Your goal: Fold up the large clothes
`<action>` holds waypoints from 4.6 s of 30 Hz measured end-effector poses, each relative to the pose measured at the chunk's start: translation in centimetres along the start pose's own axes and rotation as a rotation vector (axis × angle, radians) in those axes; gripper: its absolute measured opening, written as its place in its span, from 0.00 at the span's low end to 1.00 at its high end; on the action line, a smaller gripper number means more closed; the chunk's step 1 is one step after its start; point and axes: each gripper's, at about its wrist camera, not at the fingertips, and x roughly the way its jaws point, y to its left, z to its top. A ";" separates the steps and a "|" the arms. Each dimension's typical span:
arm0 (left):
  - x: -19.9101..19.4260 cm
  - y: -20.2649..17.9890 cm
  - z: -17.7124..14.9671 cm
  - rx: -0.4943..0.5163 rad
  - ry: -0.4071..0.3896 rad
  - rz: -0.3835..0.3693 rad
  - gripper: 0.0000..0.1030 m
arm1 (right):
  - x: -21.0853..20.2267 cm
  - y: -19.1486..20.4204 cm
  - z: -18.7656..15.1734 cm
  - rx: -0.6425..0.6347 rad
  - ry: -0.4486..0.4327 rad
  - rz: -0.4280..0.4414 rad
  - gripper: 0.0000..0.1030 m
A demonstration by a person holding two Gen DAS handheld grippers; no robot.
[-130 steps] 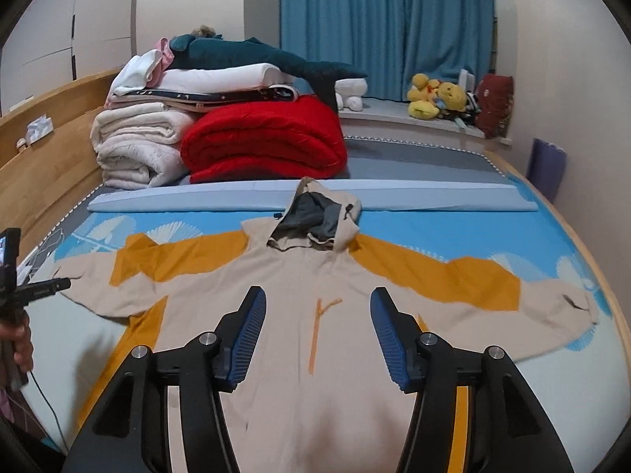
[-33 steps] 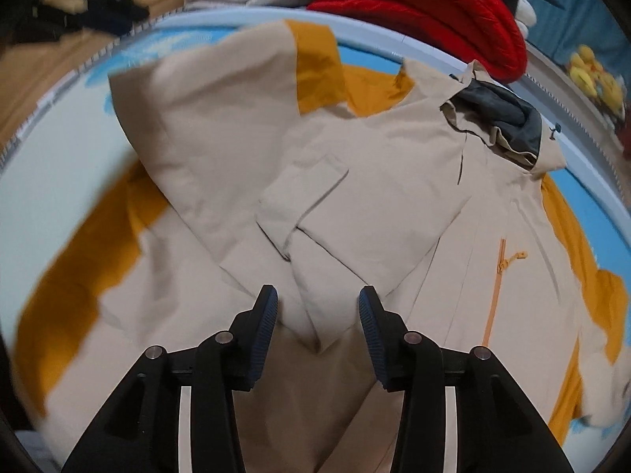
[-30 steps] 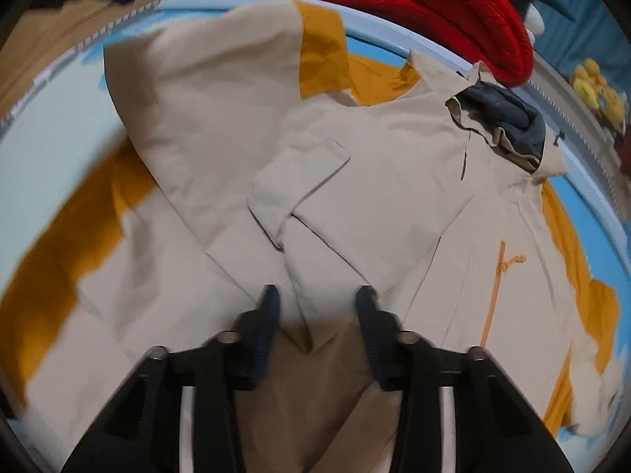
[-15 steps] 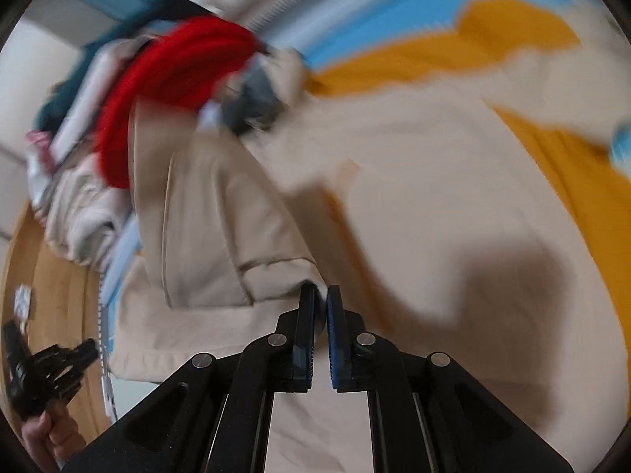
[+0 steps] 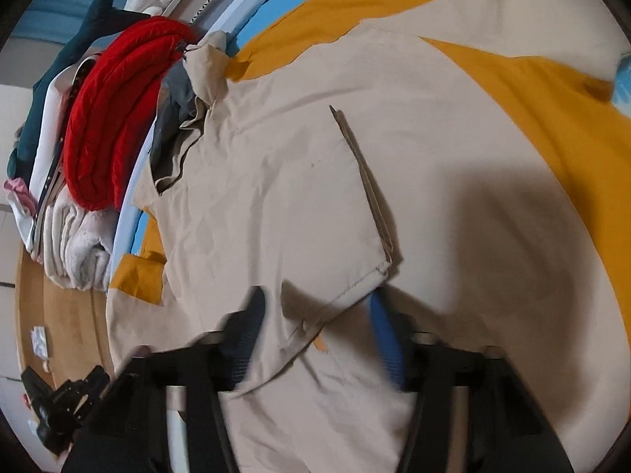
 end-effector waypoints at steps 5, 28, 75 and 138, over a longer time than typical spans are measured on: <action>0.0 0.6 0.5 -0.015 -0.007 0.008 0.15 | -1.9 1.6 0.8 -0.083 -0.071 0.019 0.10; 10.9 -1.0 -5.1 0.147 0.288 0.098 0.16 | -7.8 -3.6 8.4 -0.054 -0.288 -0.136 0.23; -7.2 -13.3 -13.4 0.432 -0.266 -0.135 0.39 | -36.3 -3.2 1.2 -0.394 -0.939 0.148 0.30; -0.1 -16.1 -11.3 0.412 -0.108 -0.113 0.41 | -26.5 -25.8 22.0 0.107 -0.860 -0.288 0.02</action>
